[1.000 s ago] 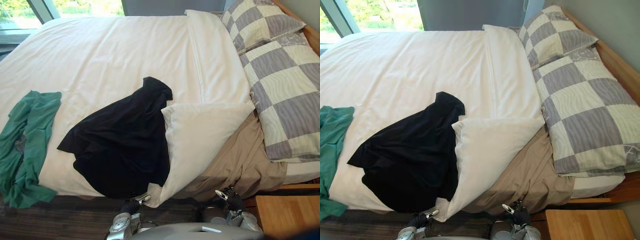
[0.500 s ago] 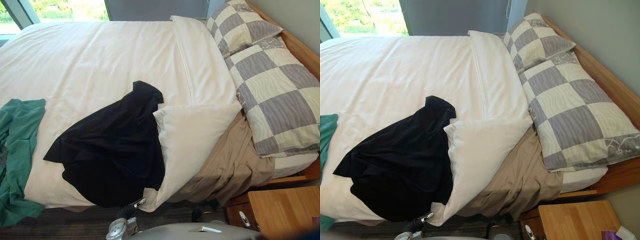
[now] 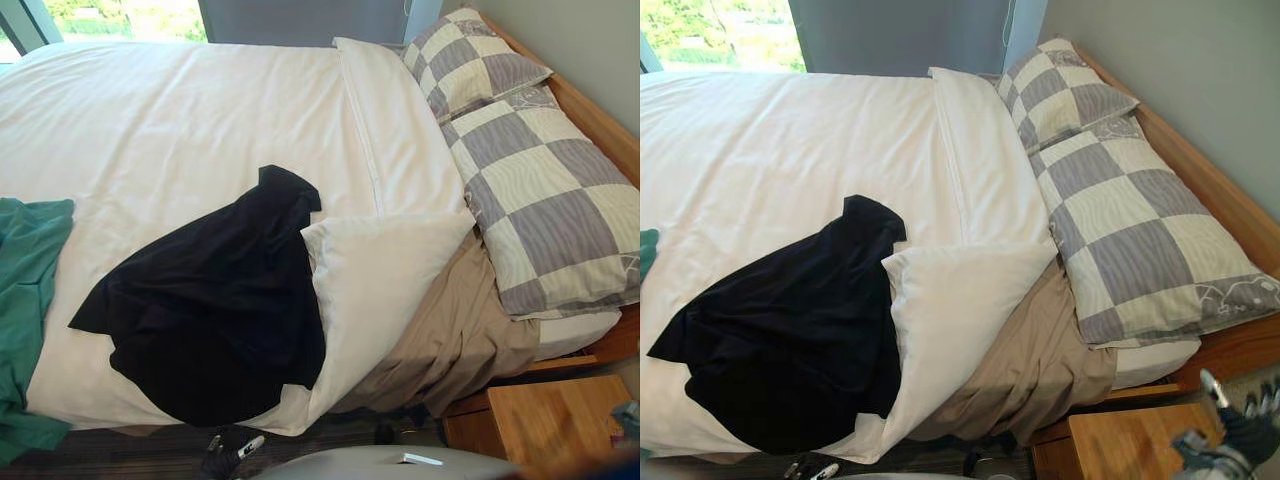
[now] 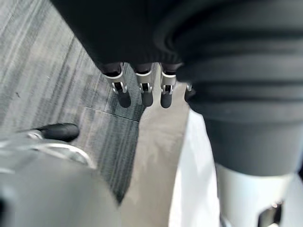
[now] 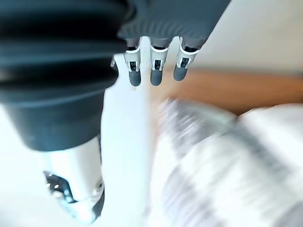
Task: Tidy the bed and pick cloth on bed and put in laundry
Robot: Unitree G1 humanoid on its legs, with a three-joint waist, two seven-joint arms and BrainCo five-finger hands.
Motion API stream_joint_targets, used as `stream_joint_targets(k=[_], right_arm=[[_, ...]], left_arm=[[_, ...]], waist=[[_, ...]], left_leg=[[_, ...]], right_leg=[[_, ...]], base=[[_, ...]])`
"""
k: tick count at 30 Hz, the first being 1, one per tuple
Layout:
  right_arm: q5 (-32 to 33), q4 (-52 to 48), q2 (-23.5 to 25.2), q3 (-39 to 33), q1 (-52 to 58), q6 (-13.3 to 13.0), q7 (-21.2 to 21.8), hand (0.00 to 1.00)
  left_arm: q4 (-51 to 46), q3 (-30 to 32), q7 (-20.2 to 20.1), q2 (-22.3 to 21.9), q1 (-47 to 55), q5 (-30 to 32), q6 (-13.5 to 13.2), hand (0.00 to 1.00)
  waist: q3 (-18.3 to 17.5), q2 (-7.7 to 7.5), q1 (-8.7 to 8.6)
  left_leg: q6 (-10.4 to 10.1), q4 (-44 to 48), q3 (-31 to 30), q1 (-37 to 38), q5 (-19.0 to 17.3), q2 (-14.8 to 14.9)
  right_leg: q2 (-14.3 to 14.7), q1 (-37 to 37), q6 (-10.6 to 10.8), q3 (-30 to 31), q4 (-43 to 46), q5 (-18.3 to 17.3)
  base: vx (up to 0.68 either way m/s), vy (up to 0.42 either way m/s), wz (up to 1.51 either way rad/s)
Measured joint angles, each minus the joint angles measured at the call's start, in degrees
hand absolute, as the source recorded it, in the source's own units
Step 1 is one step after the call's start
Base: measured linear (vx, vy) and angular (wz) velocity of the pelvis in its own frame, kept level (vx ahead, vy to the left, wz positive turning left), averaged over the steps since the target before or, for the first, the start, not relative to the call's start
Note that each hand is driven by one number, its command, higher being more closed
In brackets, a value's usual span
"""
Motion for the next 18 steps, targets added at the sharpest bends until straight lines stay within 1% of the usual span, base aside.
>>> stream_joint_targets(k=[1, 2, 3, 4, 5, 7, 8, 9, 10, 11, 12, 13, 16, 18], right_arm=[[-2.85, -2.16, -0.83, 0.38, -1.34, 1.13, 0.54, 0.0], [-3.86, -2.84, -1.12, 0.55, -2.0, 1.38, 0.72, 0.0], [-5.97, -4.69, -2.29, 1.24, -2.82, 2.07, 1.48, 0.0], [-7.91, -6.65, -3.55, 2.71, -3.42, 3.34, 2.22, 0.0], [-8.59, -7.32, -4.08, 3.44, -3.65, 3.81, 2.54, 0.0], [-11.12, -10.06, -6.36, 7.02, -5.08, 5.63, 4.38, 0.0], [-12.46, -11.4, -8.21, 10.16, -6.44, 7.11, 5.77, 0.0], [-12.58, -11.55, -9.06, 12.12, -7.59, 8.13, 6.54, 0.0], [-12.6, -11.55, -9.3, 13.09, -8.12, 8.67, 6.79, 0.0], [-12.69, -11.51, -9.56, 15.24, -9.32, 9.98, 7.0, 0.0], [-14.14, -11.35, -10.03, 18.49, -10.49, 11.52, 7.01, 0.0], [-14.88, -11.2, -10.17, 19.65, -10.9, 12.05, 7.03, 0.0], [-21.78, -8.7, -10.25, 27.27, -14.04, 14.49, 6.54, 0.0], [-24.57, -7.65, -10.26, 30.3, -15.57, 15.36, 6.3, 0.0]], left_arm=[[0.05, -0.32, 0.05, 0.19, 0.6, 0.0, -0.02, 0.0], [0.06, -0.74, 0.06, 0.31, 0.7, 0.0, -0.02, 0.0], [0.07, -2.28, 0.07, 0.82, 1.01, 0.02, -0.03, 0.0], [0.07, -2.54, 0.06, 0.88, 1.2, 0.02, -0.03, 0.0], [0.08, -2.59, 0.06, 0.9, 1.26, 0.02, -0.03, 0.0], [0.13, -3.18, 0.09, 1.2, 1.36, 0.02, -0.02, 0.0], [0.13, -4.31, 0.08, 1.65, 1.35, 0.08, 0.0, 0.0], [0.12, -4.38, 0.09, 1.66, 1.34, 0.28, 0.03, 0.0], [0.11, -4.38, 0.08, 1.66, 1.31, 0.6, 0.04, 0.0], [0.1, -4.45, 0.09, 1.66, 1.3, 1.23, 0.14, 0.0], [0.22, -4.65, 0.1, 1.66, 1.3, 1.44, 0.54, 0.0], [0.34, -4.91, 0.1, 1.73, 1.29, 1.44, 0.64, 0.0], [0.44, -6.11, 0.2, 1.85, 1.07, 1.45, 0.76, 0.0], [0.39, -6.25, 0.28, 1.88, 0.6, 1.47, 0.9, 0.0]], waist=[[-0.29, -0.04, -0.55], [-0.37, -0.01, -0.58], [-0.51, -0.05, -0.55], [-0.53, -0.08, -0.57], [-0.55, -0.1, -0.56], [-0.59, -0.11, -0.88], [-0.62, -0.15, -0.81], [-0.62, -0.15, -0.82], [-0.62, -0.16, -0.82], [-0.63, -0.17, -0.77], [-0.6, -0.15, -0.56], [-0.6, -0.15, -0.52], [-0.55, -0.2, 0.06], [-0.52, -0.22, 0.94]], left_leg=[[0.04, 0.12, -0.71, -0.23, 0.02, -0.12], [0.04, 0.15, -0.77, -0.27, 0.02, -0.15], [0.04, 0.28, -0.87, -0.29, 0.02, -0.27], [0.05, 0.54, -1.09, -0.45, 0.02, -0.32], [0.05, 0.62, -1.23, -0.53, 0.02, -0.33], [0.18, 0.73, -2.4, -0.9, 0.1, -0.35], [0.28, 0.74, -2.7, -0.99, 0.16, -0.32], [0.32, 0.74, -3.15, -1.1, 0.19, -0.33], [0.37, 0.74, -3.66, -1.2, 0.22, -0.33], [0.52, 0.75, -4.24, -1.5, 0.32, -0.35], [0.6, 0.84, -5.04, -1.84, 0.37, -0.39], [0.71, 0.87, -5.43, -1.97, 0.43, -0.41], [1.1, 0.83, -7.04, -2.43, 0.71, -0.5], [1.18, 0.93, -7.43, -2.98, 0.83, -0.56]], right_leg=[[-0.01, 0.01, 0.0, 0.06, 0.01, 0.0], [-0.03, 0.01, 0.0, 0.1, 0.02, 0.0], [-0.1, 0.02, 0.0, 0.45, 0.06, 0.0], [-0.2, 0.03, 0.0, 0.5, 0.08, 0.0], [-0.24, 0.03, 0.0, 0.5, 0.08, 0.0], [-0.34, 0.02, 0.0, 0.42, 0.07, 0.0], [-0.36, 0.05, 0.0, 0.29, 0.08, 0.0], [-0.43, 0.08, 0.0, 0.07, 0.08, 0.0], [-0.49, 0.11, 0.0, -0.11, 0.09, 0.0], [-0.63, 0.11, 0.0, -0.45, 0.1, 0.0], [-0.79, 0.1, -0.01, -0.82, 0.09, 0.01], [-0.91, 0.13, -0.01, -1.07, 0.11, 0.01], [-1.28, 0.37, -0.01, -2.21, 0.25, 0.03], [-1.4, 0.09, 0.04, -2.38, 0.13, 0.17]], base=[[0.03, 0.021, 0.09], [0.03, 0.02, 0.06], [0.0, 0.0, 0.0], [0.0, 0.0, 0.0], [0.0, 0.012, 0.08], [-0.02, -0.005, 0.12], [-0.04, -0.015, 0.1], [-0.04, -0.016, 0.11], [-0.04, -0.017, 0.17], [-0.05, -0.023, 0.21], [-0.05, -0.024, 0.22], [-0.06, -0.027, 0.21], [-0.04, -0.022, 0.2], [-0.03, -0.019, 0.16]])
